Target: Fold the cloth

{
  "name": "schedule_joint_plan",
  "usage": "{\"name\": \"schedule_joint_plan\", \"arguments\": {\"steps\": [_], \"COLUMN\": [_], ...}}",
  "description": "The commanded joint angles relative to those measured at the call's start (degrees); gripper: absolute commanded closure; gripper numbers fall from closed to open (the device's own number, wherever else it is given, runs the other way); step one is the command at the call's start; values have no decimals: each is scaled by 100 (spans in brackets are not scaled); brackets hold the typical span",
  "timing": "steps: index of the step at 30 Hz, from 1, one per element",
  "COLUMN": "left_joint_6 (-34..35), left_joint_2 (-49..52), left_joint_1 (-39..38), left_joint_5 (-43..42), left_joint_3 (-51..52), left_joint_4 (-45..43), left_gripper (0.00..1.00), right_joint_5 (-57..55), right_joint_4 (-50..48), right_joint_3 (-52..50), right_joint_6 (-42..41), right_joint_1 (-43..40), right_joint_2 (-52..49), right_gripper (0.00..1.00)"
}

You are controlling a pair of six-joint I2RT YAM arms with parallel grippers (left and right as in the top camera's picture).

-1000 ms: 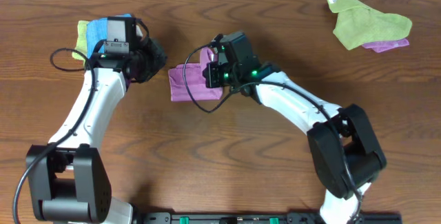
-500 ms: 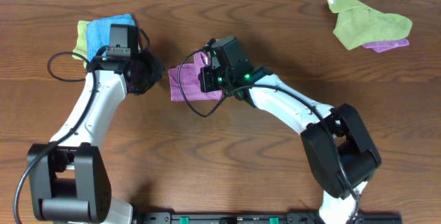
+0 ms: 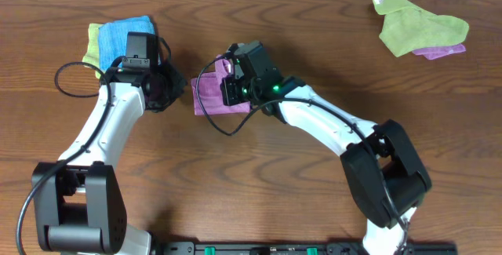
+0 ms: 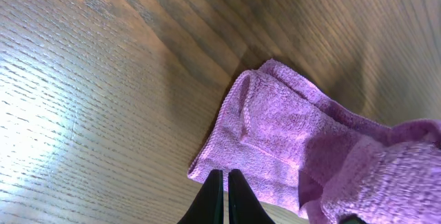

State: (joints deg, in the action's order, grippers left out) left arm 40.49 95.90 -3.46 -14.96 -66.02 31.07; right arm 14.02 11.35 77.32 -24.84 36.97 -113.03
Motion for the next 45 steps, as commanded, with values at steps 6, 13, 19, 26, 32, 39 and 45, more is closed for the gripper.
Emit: {"name": "schedule_joint_plan", "arguments": {"steps": [6,13,19,26,32,39,45], "left_joint_6": [24,24,17,-24,-72,-74,-116], "left_joint_2": [9,9,9,9,2,-9,-9], "left_joint_1": [35,35,35,155,348,538,581], "left_joint_5": [98,94,101,122,28,-11,-11], "left_joint_3": [31,31,31,31,31,28,28], "left_joint_4": [2,26,63,175,219,212,212], "left_gripper": [94,94,94,94,94,94,94], "right_joint_5": [-140,-136,-142,-138,-138,-90,-4], "right_joint_4": [15,-9,37,363,380,286,251], "right_joint_3": [201,275,599,1193,1285,1285,1285], "right_joint_6": [223,223,424,544,570,715,719], "right_joint_1": [138,240,437,525,581,664,680], "right_joint_2": [-70,-321,-581,-1034,-1176,-1191,-1191], "right_gripper": [99,99,99,99,99,89,61]}}
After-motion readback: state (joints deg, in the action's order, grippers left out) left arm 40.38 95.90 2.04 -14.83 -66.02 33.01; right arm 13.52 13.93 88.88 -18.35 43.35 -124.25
